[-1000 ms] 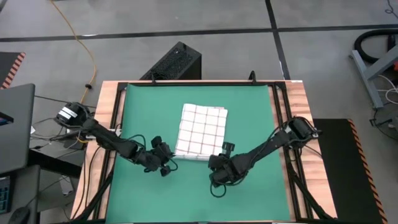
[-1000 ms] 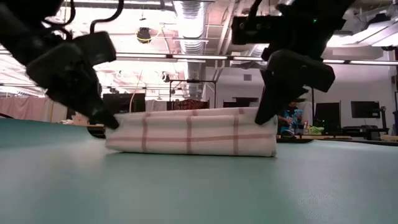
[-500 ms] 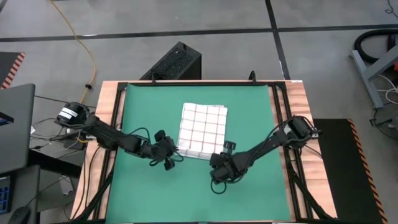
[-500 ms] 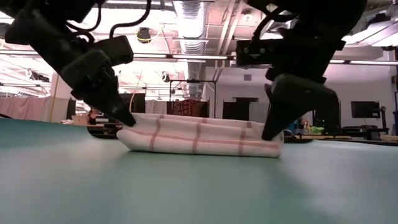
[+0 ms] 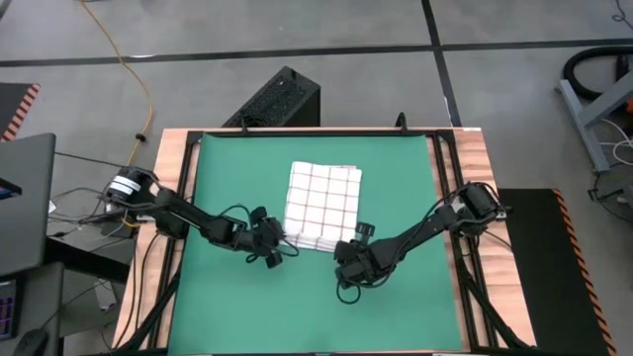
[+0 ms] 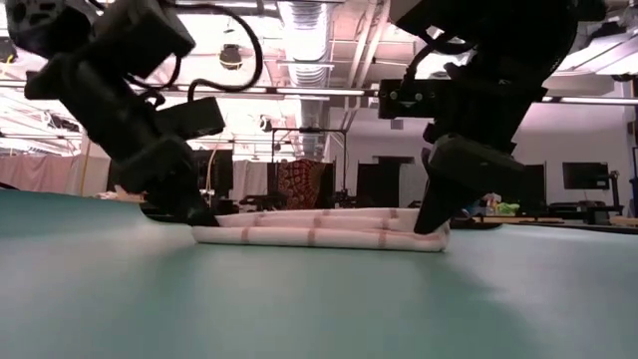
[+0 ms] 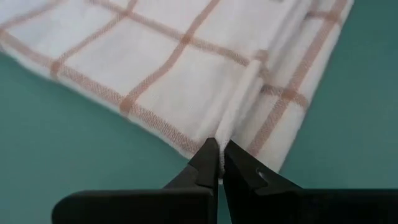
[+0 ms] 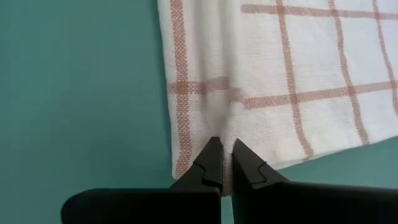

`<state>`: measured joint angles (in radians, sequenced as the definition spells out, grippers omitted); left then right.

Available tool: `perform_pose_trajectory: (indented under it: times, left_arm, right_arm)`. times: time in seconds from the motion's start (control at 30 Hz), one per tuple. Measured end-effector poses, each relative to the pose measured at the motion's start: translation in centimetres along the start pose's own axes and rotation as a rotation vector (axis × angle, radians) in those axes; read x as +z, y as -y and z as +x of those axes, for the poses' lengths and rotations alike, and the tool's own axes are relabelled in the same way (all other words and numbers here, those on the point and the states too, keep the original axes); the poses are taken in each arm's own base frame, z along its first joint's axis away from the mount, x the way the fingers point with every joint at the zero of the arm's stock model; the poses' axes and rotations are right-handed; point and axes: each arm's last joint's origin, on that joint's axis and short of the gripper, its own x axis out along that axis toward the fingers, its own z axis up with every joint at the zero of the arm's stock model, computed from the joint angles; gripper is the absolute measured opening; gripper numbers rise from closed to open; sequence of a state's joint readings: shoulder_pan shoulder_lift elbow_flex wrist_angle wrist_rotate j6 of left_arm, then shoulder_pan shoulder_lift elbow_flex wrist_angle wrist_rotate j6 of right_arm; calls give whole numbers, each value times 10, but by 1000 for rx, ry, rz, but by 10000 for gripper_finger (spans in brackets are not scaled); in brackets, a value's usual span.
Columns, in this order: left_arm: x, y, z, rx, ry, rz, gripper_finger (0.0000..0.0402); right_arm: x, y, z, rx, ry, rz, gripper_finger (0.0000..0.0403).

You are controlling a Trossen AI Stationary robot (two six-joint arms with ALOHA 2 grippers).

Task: Roll towel into tight, uniform cylinder
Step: Fold the white towel

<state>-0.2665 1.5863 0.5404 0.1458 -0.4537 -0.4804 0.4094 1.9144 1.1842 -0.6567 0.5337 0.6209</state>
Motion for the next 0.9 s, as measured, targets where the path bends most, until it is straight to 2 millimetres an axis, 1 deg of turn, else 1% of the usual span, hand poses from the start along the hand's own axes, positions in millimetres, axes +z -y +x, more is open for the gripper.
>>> perform_pose_trajectory:
  times: [0.1, 0.23, 0.47, 0.6, 0.7, 0.8, 0.9]
  left_arm:
    - [-5, 2, 8, 12, -13, -2, 0]
    - [-5, 3, 8, 17, 2, -12, 0]
    - [-3, 4, -12, -43, -48, 12, 0]
    - [3, 4, -23, -68, -14, 25, 0]
    - [6, 5, -28, -84, 7, 93, 1]
    - [5, 7, -31, -108, 7, 173, 16]
    - [4, 7, -31, -93, 9, 189, 45]
  right_arm:
    - [0, 0, 0, 2, 1, 1, 18]
    - [-1, -1, 2, 18, -8, 2, 18]
    - [-5, -3, 1, 27, -19, -12, 18]
    - [-5, -3, 1, 28, -23, -14, 18]
    - [-4, -3, 1, 31, -22, -25, 18]
    - [-4, -3, 1, 34, -23, -28, 18]
    - [-4, -3, 2, 36, -25, -30, 18]
